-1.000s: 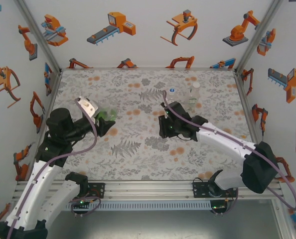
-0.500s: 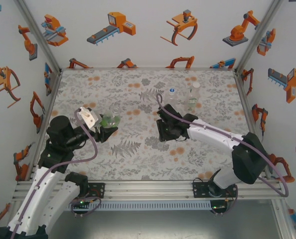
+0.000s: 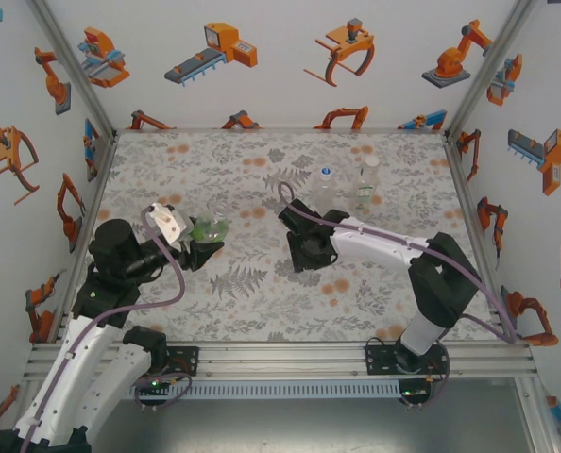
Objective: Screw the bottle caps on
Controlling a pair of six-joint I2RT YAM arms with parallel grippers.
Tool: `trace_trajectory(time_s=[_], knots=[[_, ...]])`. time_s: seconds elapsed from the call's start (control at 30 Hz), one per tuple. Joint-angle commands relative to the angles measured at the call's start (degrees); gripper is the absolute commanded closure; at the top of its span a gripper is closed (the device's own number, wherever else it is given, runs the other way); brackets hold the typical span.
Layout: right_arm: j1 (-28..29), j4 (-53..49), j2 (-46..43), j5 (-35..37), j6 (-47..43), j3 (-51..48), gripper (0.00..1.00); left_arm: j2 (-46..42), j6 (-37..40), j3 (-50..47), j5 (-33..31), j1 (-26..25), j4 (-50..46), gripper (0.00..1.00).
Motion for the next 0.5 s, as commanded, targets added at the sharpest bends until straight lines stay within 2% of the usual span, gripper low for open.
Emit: trace_trajectory(time_s=[0.0, 0.47], knots=[[0.79, 0.67, 1.51, 0.85, 2.0, 1.11, 0.54, -0.03, 0.47, 0.95, 0.77, 0.12, 0.15, 0.71], [0.88, 5.16, 4.48, 1.36, 3.36, -2.3, 0.54, 0.87, 0.47, 1.21, 0.41, 0.16, -0.25, 0.7]])
